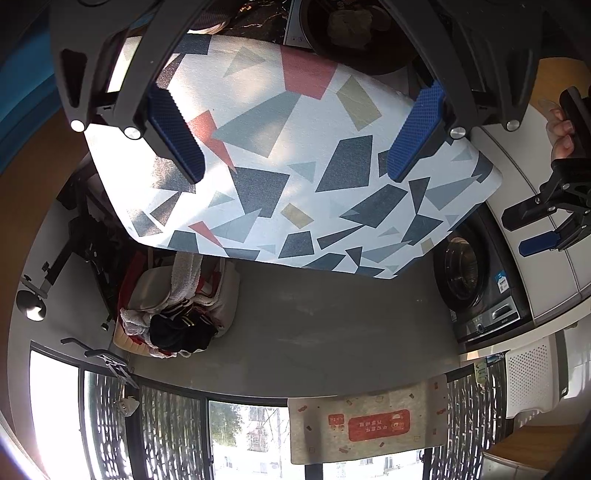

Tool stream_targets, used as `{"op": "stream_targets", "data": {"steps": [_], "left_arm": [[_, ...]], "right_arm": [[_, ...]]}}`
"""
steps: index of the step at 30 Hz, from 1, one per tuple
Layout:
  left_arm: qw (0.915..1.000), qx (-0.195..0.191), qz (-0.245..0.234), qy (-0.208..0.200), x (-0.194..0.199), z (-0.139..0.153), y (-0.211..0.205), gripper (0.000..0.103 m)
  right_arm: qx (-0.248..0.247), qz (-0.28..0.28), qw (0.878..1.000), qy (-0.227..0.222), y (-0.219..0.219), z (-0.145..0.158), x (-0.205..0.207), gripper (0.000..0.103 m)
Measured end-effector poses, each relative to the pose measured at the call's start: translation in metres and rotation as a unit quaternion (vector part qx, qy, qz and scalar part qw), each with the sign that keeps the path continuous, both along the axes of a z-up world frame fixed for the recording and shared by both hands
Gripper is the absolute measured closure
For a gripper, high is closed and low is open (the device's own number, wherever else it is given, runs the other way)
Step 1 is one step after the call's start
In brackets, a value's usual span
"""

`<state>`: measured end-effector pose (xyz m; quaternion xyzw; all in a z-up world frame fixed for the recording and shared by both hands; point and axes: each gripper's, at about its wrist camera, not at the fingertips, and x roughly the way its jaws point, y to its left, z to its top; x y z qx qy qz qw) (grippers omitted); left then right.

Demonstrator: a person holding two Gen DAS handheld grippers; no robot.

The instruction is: Collect trash

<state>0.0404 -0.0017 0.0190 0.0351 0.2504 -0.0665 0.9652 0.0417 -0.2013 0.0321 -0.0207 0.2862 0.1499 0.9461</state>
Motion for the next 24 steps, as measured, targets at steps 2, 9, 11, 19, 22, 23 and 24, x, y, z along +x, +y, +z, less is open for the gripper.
{"op": "stream_targets", "data": {"steps": [2, 9, 11, 19, 22, 23, 24], "left_arm": [[1.0, -0.002, 0.001, 0.001, -0.0001, -0.0003, 0.0033, 0.006], [1.0, 0.001, 0.004, 0.001, -0.0004, -0.0014, 0.0094, 0.006], [1.0, 0.0, 0.005, 0.003, 0.0007, -0.0017, 0.0084, 0.006], [0.9999, 0.008, 0.008, 0.007, 0.0052, -0.0054, 0.0071, 0.006], [0.9999, 0.008, 0.009, 0.007, 0.0061, -0.0057, 0.0052, 0.006], [0.9999, 0.008, 0.008, 0.007, 0.0063, -0.0062, 0.0057, 0.006], [0.9999, 0.009, 0.008, 0.007, 0.0064, -0.0058, 0.0044, 0.006]], "right_arm": [[0.0, 0.0, 1.0, 0.0, 0.0, 0.0, -0.0001, 0.006], [0.001, -0.001, 1.0, 0.0, -0.0002, 0.0002, 0.0004, 0.006], [0.001, -0.001, 1.0, 0.001, -0.001, 0.0004, 0.0009, 0.006], [0.001, -0.002, 1.0, 0.003, -0.0015, 0.0004, 0.0013, 0.006], [0.0, -0.003, 1.0, 0.003, -0.0025, 0.0004, 0.0012, 0.006], [0.0, -0.003, 1.0, 0.002, -0.0026, 0.0003, 0.0013, 0.006], [0.0, -0.004, 1.0, 0.002, -0.003, 0.0004, 0.0011, 0.006]]}}
